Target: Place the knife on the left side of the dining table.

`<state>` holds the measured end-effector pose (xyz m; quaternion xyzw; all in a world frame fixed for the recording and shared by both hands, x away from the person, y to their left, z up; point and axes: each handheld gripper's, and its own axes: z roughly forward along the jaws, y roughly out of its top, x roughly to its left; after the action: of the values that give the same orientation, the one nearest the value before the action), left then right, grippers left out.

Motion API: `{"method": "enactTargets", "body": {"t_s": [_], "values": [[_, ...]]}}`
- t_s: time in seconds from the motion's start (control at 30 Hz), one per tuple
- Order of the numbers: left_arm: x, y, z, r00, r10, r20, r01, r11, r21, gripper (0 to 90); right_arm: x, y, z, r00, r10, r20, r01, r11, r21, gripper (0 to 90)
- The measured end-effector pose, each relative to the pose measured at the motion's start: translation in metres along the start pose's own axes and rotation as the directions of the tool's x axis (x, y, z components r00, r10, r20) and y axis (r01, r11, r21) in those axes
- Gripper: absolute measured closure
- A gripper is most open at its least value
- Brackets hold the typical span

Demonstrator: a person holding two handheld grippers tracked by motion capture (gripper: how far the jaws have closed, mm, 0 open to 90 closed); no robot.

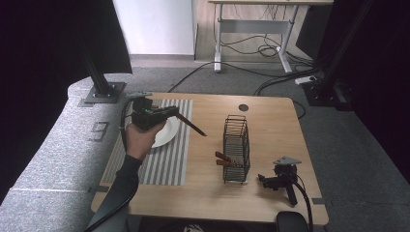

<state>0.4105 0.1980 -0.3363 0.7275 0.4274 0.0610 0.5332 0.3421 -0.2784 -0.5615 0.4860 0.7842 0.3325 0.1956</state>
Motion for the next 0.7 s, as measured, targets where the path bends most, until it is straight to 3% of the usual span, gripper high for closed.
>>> {"method": "enactTargets", "body": {"t_s": [0.33, 0.7], "values": [[0.03, -0.035, -0.026, 0.9963, -0.079, -0.034, 0.079, 0.9969, 0.001, 77.3, 0.0, 0.0, 0.0, 1.0, 0.0, 0.0, 0.0, 1.0, -0.001, 0.0], [0.059, -0.075, -0.049, 0.9836, -0.162, -0.08, 0.162, 0.9868, 0.001, 77.5, 0.0, 0.0, 0.0, 1.0, -0.001, 0.0, 0.001, 1.0, -0.001, 0.0]]}}
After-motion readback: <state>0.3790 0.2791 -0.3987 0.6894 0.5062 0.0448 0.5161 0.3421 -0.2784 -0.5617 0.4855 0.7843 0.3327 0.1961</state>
